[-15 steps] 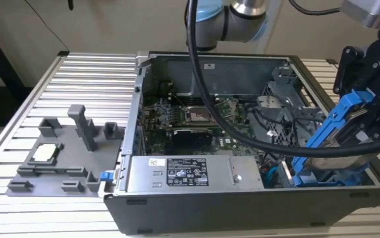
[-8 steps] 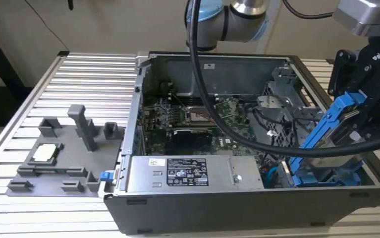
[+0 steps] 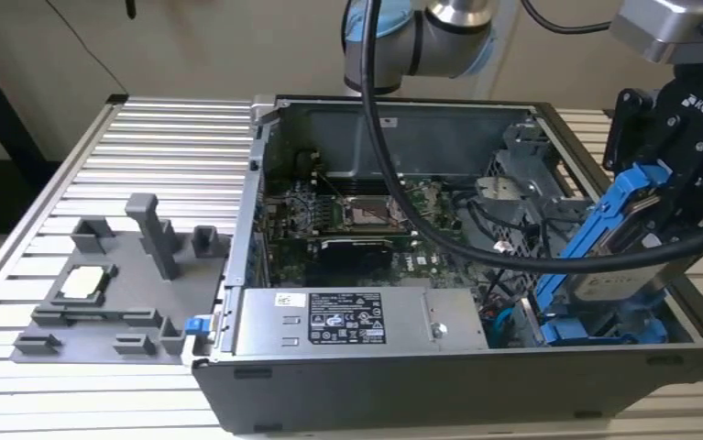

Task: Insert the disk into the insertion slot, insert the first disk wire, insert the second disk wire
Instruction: 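Insert the disk into the insertion slot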

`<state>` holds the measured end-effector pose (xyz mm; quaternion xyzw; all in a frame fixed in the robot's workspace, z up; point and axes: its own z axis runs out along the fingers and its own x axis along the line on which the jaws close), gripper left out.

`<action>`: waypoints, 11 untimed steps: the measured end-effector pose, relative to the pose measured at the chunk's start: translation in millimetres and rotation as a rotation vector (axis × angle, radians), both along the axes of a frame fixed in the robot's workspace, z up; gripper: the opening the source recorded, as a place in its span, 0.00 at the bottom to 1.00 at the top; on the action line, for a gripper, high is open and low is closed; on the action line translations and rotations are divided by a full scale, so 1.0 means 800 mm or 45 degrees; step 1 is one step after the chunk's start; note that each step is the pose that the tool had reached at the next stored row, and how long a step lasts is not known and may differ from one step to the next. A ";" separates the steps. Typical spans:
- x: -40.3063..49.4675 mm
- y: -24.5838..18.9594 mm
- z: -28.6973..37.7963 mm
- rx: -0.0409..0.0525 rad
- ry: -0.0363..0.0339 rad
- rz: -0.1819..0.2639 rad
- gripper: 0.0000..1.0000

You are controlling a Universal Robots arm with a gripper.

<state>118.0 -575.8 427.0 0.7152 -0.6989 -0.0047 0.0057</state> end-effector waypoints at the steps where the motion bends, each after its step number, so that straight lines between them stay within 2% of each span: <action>1: 0.000 0.0000 -0.0011 0.000 0.0000 0.000 0.33; 11: 0.002 0.0016 -0.0116 0.000 -0.0001 0.000 0.33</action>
